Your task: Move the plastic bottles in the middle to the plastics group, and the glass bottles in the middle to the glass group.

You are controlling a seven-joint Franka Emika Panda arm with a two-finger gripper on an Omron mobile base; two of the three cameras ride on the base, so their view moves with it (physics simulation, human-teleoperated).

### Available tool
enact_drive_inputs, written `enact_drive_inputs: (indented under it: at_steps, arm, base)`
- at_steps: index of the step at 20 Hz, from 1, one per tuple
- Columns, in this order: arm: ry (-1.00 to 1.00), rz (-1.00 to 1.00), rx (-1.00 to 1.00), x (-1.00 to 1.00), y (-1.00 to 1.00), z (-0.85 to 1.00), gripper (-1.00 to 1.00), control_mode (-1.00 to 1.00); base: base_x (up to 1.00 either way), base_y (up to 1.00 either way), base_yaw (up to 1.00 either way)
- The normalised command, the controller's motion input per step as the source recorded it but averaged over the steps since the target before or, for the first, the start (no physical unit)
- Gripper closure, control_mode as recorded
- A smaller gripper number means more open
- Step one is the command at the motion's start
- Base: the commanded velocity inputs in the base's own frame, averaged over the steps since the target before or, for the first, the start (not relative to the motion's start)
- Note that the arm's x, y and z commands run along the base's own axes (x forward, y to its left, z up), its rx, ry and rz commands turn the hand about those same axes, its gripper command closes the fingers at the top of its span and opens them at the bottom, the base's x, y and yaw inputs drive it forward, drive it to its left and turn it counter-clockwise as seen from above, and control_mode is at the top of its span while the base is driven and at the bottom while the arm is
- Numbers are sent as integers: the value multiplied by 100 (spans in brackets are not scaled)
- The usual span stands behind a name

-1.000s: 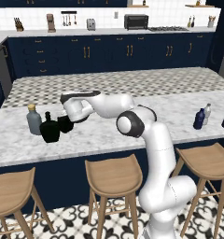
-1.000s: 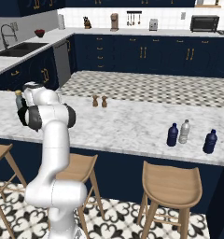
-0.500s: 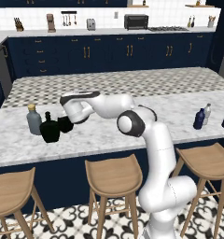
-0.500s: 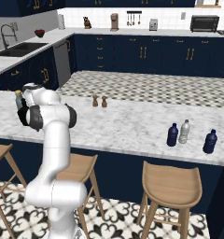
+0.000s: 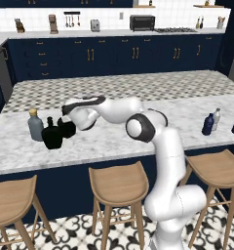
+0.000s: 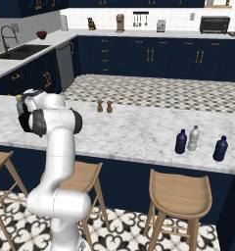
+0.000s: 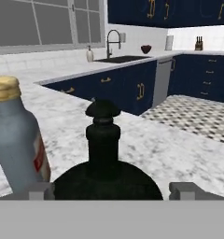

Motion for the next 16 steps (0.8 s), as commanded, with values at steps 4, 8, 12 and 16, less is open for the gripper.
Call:
enact_drive_inputs:
  at_steps: [4,8,12,16]
  arm:
    - [2,-1,-2,-6,-4,49,-100,-100]
    - [8,-8,-14,-14,-21,56,-100,-100]
    - [23,-14,-17,-28,-31,61,-100,-100]
    - [18,-7,-8,-40,-24,78,-100,-100]
  base:
    - [0,0,0]
    - [0,0,0]
    - [0,0,0]
    - [0,0,0]
